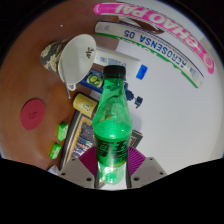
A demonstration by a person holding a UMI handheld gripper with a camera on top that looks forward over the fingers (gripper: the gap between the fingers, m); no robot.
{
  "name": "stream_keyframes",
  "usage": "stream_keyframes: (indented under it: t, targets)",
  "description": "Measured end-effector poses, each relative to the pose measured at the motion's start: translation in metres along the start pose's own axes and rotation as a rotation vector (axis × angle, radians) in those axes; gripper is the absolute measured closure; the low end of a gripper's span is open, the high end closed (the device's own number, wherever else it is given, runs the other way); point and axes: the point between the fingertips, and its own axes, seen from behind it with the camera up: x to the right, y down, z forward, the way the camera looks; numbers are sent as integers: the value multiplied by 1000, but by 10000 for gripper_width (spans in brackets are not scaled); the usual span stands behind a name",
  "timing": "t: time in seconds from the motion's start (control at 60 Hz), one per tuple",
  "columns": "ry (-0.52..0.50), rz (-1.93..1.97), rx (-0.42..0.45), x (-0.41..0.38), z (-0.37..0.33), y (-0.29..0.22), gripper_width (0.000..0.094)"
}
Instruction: Pour water
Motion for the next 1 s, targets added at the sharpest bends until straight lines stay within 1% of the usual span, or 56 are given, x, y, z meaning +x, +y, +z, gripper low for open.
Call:
stream_keyframes:
  t: [0.233,0.45,0.5,0.617,0.767,0.917,1.0]
  targets:
    - [-17,-178,-7,-6,9,-9,581]
    - [-26,-34,-6,4,3,-2,579]
    - [-28,54,-5,10,0,1,580]
    - [-70,365,-11,22,-7,17,580]
    - [-108,806,23,30,-22,28,582]
    - [-185,1237,82,21,-32,16,581]
    - [-258,1456,87,-3,-31,4,580]
